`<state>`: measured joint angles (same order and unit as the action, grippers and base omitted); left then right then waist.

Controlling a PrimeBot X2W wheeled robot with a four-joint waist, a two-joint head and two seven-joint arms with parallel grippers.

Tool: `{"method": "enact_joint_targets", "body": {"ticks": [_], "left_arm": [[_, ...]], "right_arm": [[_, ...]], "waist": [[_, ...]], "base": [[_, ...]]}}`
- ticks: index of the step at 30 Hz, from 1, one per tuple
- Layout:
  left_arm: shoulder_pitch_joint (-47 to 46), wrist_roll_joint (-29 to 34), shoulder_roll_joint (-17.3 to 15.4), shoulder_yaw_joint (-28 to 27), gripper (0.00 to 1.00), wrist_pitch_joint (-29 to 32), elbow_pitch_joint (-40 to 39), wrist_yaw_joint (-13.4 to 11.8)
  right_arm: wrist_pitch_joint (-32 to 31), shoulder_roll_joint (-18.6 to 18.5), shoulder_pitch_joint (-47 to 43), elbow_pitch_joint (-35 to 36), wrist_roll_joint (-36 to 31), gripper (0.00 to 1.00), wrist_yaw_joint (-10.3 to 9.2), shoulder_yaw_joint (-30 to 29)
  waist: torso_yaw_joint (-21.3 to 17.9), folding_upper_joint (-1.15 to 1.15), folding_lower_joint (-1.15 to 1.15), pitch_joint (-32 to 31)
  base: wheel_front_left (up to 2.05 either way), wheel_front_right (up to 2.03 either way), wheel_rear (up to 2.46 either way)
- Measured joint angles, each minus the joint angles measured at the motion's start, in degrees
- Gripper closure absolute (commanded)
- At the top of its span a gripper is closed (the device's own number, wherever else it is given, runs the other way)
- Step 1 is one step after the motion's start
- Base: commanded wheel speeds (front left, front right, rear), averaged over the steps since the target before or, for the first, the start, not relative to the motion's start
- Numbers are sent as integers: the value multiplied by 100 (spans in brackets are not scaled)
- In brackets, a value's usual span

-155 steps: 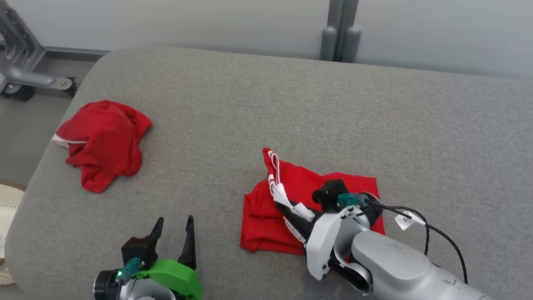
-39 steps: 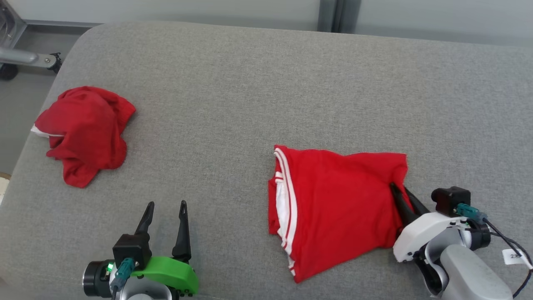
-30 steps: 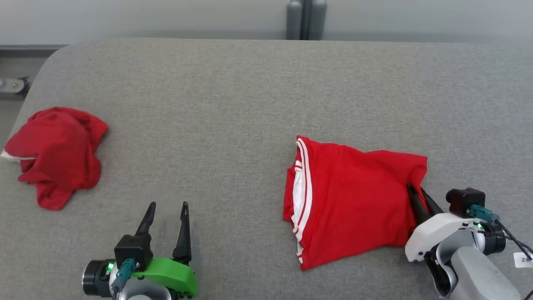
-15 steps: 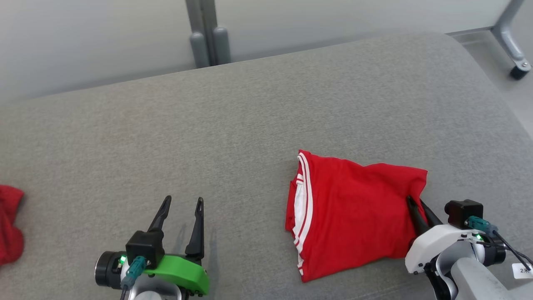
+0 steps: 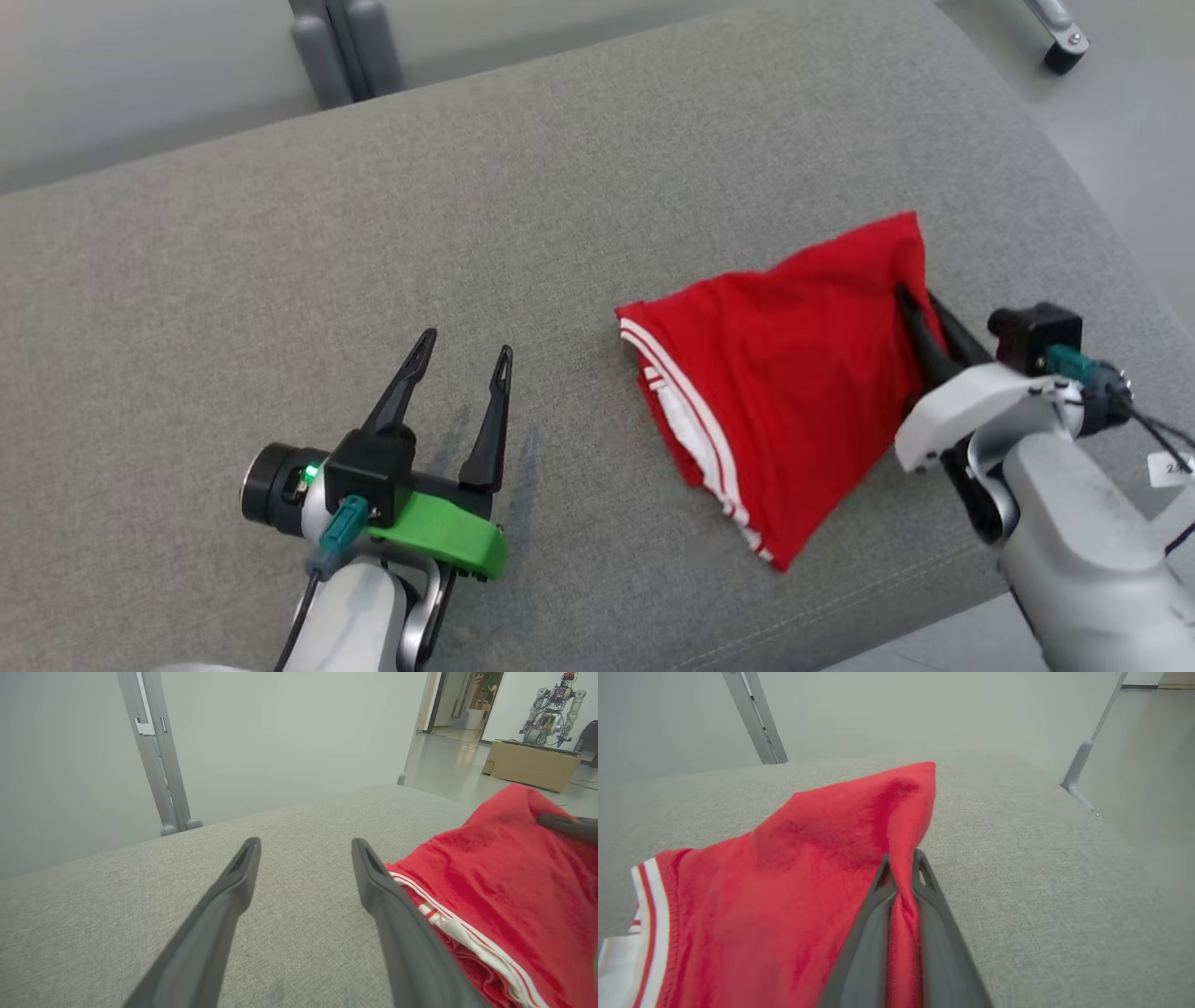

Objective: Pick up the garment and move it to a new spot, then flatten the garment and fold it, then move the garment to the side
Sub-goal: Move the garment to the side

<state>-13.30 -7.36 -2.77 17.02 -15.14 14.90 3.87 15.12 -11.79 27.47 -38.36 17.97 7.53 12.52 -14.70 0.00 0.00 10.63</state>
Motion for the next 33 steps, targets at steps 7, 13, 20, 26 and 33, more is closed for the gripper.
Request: {"method": "enact_joint_targets", "body": {"ticks": [7,13,20,26,33], "left_arm": [[-373,227,0,13,0,1,-77,77],[-605,397,-2,18,0,0,-102,165],[-621,483,-4,-66,0,1,-183,198],[-629,497,-3,-126,0,1,-164,210],[-578,383,-4,-196,0,1,-97,82]], "right_arm": [[-1,-450,1193,-388,-303,100,0,-478],[-9,-1048,1866,-1173,-661,100,0,-1471],[-8,-1443,2104,-1579,-1379,80,0,-2595],[-8,-1168,2092,-1185,-2192,0,0,-3566],[-8,-580,1591,-301,-2256,0,0,-3484]], "waist": [[85,0,0,602],[412,0,1,1240],[913,0,1,1639],[1160,0,1,1851],[1180,0,1,1608]], "base": [[0,0,0],[0,0,0],[0,0,0],[0,0,0],[0,0,0]]}}
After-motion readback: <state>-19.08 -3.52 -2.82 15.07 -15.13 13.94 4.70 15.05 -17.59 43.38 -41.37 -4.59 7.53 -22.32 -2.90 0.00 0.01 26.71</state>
